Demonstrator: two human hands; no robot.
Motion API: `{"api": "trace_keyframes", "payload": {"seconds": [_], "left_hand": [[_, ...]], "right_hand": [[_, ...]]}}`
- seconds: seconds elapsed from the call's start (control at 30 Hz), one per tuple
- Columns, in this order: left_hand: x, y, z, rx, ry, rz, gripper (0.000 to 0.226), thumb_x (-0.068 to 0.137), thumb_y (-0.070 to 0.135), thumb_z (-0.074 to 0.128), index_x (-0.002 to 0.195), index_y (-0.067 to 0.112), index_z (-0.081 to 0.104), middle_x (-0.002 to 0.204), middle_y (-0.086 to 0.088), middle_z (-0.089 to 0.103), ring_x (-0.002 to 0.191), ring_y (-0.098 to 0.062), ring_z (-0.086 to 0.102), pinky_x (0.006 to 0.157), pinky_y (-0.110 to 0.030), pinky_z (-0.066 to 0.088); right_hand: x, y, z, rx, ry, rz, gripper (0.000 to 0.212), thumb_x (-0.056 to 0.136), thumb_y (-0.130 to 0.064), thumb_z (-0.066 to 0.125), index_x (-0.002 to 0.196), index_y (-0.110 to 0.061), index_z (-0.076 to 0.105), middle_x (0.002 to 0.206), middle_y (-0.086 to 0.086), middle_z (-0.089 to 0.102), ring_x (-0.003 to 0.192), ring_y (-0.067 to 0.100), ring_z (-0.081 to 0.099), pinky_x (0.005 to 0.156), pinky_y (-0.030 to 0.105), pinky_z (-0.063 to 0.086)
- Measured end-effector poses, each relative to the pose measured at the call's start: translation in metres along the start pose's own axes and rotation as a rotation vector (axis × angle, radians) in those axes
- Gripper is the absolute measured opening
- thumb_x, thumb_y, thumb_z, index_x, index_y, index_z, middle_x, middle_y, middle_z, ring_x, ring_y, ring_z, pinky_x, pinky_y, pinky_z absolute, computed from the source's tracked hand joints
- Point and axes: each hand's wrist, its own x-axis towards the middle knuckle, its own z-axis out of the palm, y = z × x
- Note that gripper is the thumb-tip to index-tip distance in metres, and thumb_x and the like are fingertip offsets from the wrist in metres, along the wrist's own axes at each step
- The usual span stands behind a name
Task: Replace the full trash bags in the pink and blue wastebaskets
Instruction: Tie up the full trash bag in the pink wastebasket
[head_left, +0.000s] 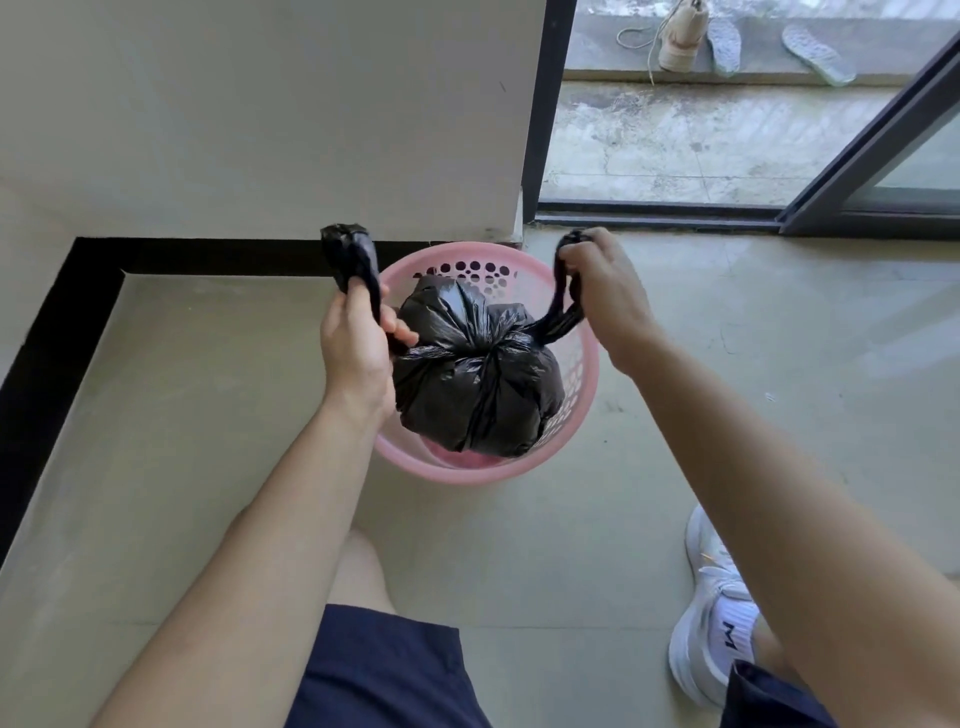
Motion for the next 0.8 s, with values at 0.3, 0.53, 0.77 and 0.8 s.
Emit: {"api": "trace_keyframes", "payload": {"seconds": [0.3, 0.53, 0.77, 0.8], "left_hand": [[-0.010, -0.002, 0.013, -0.004, -0.204, 0.044, 0.015, 0.078, -0.002, 0.057, 0.083, 0.011, 0.054, 0.073, 0.002, 0.062, 0.078, -0.019, 0.059, 0.082, -0.037, 0.052], [0.002, -0.037, 0.019, 0.252, -0.223, 0.177, 0.019, 0.102, 0.016, 0.043, 0.111, 0.023, 0.059, 0.105, -0.007, 0.072, 0.102, -0.017, 0.069, 0.091, -0.030, 0.054], [-0.006, -0.074, 0.018, 0.605, -0.412, -0.041, 0.028, 0.100, 0.033, 0.039, 0.112, 0.013, 0.054, 0.108, -0.003, 0.073, 0.106, -0.021, 0.068, 0.100, -0.047, 0.049], [-0.007, -0.076, 0.019, 0.637, -0.428, -0.051, 0.029, 0.099, 0.034, 0.039, 0.110, 0.013, 0.055, 0.107, -0.004, 0.073, 0.105, -0.022, 0.068, 0.100, -0.048, 0.049]], "right_hand": [[-0.020, -0.009, 0.017, 0.028, -0.204, -0.082, 0.007, 0.103, -0.026, 0.053, 0.105, -0.021, 0.058, 0.090, 0.002, 0.063, 0.088, 0.020, 0.062, 0.079, 0.039, 0.048], [-0.022, -0.008, 0.031, 1.161, -0.088, 0.472, 0.025, 0.108, -0.020, 0.040, 0.084, -0.014, 0.041, 0.056, -0.005, 0.034, 0.037, 0.005, 0.032, 0.044, 0.022, 0.050], [-0.011, -0.003, 0.026, 1.151, -0.137, 0.493, 0.029, 0.098, -0.018, 0.043, 0.070, -0.019, 0.034, 0.056, -0.007, 0.023, 0.037, 0.005, 0.018, 0.031, 0.018, 0.013], [-0.011, -0.004, 0.023, 1.122, -0.139, 0.477, 0.023, 0.093, -0.019, 0.046, 0.072, -0.019, 0.035, 0.058, -0.006, 0.021, 0.039, 0.007, 0.017, 0.033, 0.019, 0.014]]}}
